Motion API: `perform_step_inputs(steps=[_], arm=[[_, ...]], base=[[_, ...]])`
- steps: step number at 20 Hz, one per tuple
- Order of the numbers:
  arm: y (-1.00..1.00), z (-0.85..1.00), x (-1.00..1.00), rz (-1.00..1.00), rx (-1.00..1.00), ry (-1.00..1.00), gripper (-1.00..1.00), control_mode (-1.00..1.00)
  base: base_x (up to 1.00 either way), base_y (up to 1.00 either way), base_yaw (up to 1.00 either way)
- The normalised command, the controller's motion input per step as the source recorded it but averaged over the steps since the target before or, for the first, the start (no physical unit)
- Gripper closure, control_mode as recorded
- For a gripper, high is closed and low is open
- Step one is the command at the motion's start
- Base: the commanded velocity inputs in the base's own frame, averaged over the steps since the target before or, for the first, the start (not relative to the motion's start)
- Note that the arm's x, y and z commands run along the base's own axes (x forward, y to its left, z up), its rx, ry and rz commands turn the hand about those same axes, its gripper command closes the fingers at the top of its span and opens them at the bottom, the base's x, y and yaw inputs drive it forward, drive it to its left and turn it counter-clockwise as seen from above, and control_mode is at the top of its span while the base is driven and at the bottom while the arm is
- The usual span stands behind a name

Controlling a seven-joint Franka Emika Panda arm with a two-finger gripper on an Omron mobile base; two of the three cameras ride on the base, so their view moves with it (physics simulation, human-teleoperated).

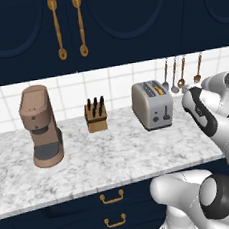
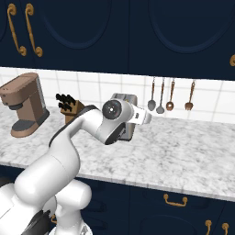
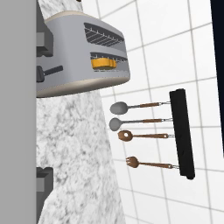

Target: Start the toaster. Once the lever pops up, take the bread to the plate on the dining counter.

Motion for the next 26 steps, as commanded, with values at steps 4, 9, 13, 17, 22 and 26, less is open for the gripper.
perform_step_inputs(steps=[4, 9, 13, 17, 22, 26], arm=[[0.00, 0.00, 0.00, 0.00, 0.00, 0.00, -1.00, -1.00], [0.00, 0.00, 0.00, 0.00, 0.00, 0.00, -1.00, -1.00], [0.00, 0.00, 0.00, 0.00, 0.00, 0.00, -1.00, -1.00], [0.00, 0.00, 0.00, 0.00, 0.00, 0.00, -1.00, -1.00], [0.00, 0.00, 0.00, 0.00, 0.00, 0.00, -1.00, -1.00], [0.00, 0.00, 0.00, 0.00, 0.00, 0.00, -1.00, -1.00]], base=[[0.00, 0.00, 0.00], [0.00, 0.00, 0.00], [0.00, 0.00, 0.00], [0.00, 0.00, 0.00], [0.00, 0.00, 0.00], [0.00, 0.00, 0.00]])
